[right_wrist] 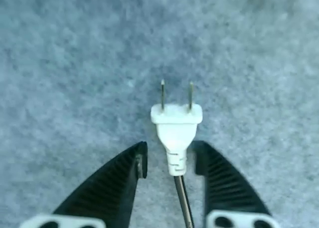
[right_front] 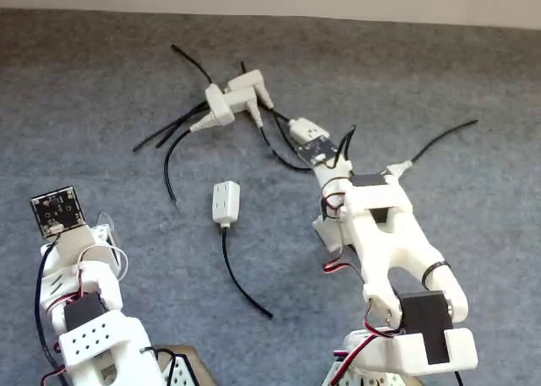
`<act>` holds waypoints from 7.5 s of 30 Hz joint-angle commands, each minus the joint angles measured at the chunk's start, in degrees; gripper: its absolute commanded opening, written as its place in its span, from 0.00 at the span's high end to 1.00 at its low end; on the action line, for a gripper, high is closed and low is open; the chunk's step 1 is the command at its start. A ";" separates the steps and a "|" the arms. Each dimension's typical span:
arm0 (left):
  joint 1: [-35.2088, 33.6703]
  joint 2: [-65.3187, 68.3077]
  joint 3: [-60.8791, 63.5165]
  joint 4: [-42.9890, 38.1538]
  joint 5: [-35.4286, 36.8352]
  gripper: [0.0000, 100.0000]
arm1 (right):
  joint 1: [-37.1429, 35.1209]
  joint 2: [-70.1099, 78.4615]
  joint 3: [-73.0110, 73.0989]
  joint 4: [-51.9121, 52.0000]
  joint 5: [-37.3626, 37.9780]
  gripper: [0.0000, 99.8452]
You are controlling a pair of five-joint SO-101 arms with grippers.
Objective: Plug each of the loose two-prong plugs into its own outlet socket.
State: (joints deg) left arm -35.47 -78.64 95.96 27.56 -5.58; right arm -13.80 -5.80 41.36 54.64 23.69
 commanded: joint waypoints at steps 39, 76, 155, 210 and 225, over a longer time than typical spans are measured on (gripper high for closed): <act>1.27 -0.75 -0.31 -0.70 -0.35 0.80 | -16.31 -2.07 -5.05 12.97 -8.35 0.70; 1.27 -0.75 -0.22 -0.70 -0.35 0.80 | 7.34 20.97 -15.69 -2.86 0.09 0.70; 4.53 -0.75 0.66 -0.88 -0.53 0.80 | 5.05 21.58 -33.01 19.74 3.69 0.70; 4.53 -0.75 0.66 -0.79 -0.53 0.80 | -21.67 29.49 -37.23 18.51 -4.66 0.76; 4.53 -0.75 0.66 -0.88 -0.53 0.80 | -22.11 29.58 -37.23 18.15 -4.66 0.88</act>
State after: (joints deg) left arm -31.34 -78.64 96.22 27.56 -5.58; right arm -33.05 23.65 4.79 73.01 19.56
